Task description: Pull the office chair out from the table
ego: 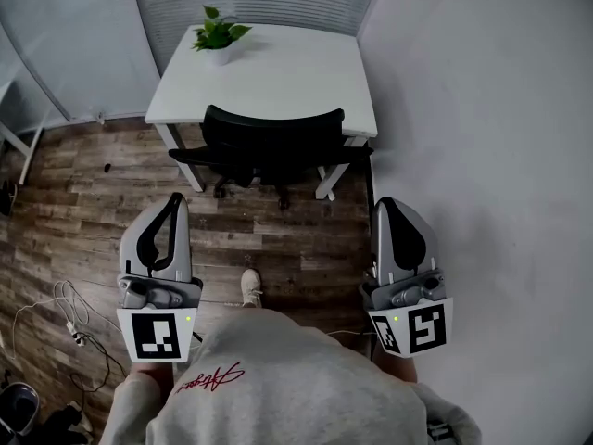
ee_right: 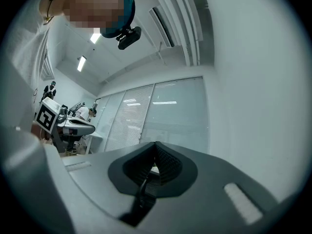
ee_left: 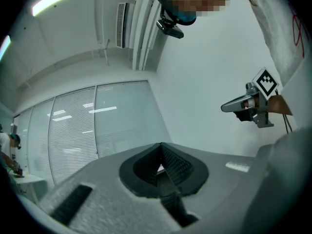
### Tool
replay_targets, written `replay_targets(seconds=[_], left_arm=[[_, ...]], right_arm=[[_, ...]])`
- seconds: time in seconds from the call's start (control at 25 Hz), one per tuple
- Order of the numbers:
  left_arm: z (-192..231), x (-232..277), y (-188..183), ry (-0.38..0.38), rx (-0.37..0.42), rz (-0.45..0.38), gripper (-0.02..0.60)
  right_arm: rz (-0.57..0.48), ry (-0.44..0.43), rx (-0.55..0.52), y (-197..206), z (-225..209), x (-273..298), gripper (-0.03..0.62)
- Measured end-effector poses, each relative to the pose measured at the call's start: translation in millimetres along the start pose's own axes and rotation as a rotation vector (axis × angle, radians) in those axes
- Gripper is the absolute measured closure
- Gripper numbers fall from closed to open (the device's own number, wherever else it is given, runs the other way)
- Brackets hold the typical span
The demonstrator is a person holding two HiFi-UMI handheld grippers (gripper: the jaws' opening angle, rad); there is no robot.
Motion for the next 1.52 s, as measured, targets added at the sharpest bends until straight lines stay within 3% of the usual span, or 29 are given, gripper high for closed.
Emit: replay_targets(seconds=[0.88, 1.24, 1.52], left_arm=[[70, 125, 54, 0.053, -0.002, -0.001, 0.580], [65, 137, 61, 0.058, -0.025, 0.023, 0.580], [61, 139, 54, 0.017, -0.027, 0.037, 0.580]], right_arm=[[0.000, 0.075, 0.017, 29, -28, 128, 0.595], [0.025, 0.076, 0.030, 35, -45, 137, 0.595], [0.024, 0.015, 0.042, 32, -59, 145, 0.595]])
Point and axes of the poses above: the fingertips, and each gripper's own axes: x forward along the fingers, z to its left, y out of its underside, the point moved 6 cm from there along -x, backward along the fingers, and after that the axes turned 10 degrees about x, right-handed, at the moved point
